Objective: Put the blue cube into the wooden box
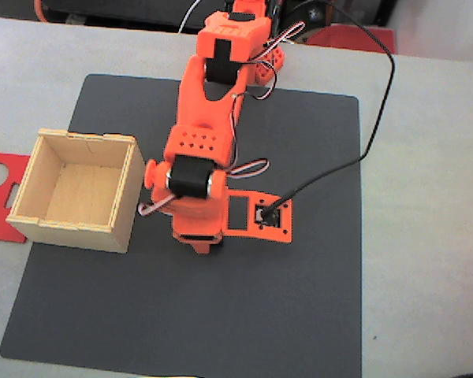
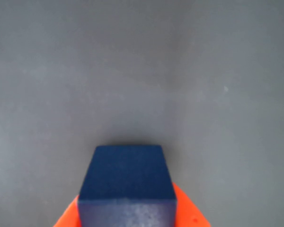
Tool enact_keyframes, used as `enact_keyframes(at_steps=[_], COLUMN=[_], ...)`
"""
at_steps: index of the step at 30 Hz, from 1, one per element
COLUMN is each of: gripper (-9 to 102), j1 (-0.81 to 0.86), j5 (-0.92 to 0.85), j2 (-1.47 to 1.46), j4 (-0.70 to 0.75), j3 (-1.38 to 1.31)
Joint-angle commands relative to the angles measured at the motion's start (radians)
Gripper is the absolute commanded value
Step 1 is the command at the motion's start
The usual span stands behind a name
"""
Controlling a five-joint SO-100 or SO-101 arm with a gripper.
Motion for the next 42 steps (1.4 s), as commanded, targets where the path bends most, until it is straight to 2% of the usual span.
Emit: enact_keyframes(at_steps=[1, 10, 18, 23, 30, 42], gripper=[0, 0, 0, 0, 0, 0], j1=[0.009, 0.127, 0.456, 0.611, 0.571, 0.453], j5=[0.009, 0.014, 0.025, -0.009, -0.026, -0.092], j2=[0.192, 0.558, 0.744, 0.718, 0.483, 0.357], j4=[0.011, 0.011, -0.006, -0.009, 0.008, 0.012], j3=[-0.048, -0.048, -0.048, -0.040, -0.003, 0.009])
